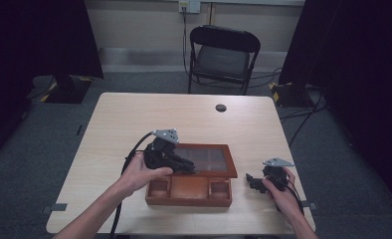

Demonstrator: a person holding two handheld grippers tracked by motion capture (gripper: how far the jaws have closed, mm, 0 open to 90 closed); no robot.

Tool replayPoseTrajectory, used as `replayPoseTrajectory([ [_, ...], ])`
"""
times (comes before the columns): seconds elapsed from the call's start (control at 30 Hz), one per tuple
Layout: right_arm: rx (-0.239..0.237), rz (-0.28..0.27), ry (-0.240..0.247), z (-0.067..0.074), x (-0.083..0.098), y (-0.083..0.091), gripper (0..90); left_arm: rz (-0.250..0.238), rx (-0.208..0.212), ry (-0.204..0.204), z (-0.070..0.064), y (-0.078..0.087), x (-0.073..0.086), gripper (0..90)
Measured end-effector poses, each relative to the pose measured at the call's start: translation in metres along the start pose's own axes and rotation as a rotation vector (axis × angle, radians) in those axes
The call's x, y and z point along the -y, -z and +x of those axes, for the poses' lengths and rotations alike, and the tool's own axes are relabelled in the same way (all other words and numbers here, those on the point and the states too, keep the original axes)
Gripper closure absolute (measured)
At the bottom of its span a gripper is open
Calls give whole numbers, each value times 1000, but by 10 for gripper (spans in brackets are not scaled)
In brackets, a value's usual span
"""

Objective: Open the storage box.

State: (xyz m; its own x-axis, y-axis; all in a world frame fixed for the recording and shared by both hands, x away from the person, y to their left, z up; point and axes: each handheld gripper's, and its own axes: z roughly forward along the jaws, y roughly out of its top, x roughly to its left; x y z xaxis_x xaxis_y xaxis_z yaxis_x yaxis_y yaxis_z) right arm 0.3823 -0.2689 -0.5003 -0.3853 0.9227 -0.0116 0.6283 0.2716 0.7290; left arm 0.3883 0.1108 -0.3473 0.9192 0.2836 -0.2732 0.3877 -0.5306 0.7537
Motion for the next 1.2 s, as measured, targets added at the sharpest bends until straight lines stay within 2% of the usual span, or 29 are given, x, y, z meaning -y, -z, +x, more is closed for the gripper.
replayPoseTrajectory([
  [0.27, -1, 3, -1, 0, -1, -1, 88, -13, 23, 15, 6, 3, -5, 810],
  [1.2, -2, 3, -2, 1, -1, -1, 87, -17, -8, 4, 8, 11, -19, 811],
])
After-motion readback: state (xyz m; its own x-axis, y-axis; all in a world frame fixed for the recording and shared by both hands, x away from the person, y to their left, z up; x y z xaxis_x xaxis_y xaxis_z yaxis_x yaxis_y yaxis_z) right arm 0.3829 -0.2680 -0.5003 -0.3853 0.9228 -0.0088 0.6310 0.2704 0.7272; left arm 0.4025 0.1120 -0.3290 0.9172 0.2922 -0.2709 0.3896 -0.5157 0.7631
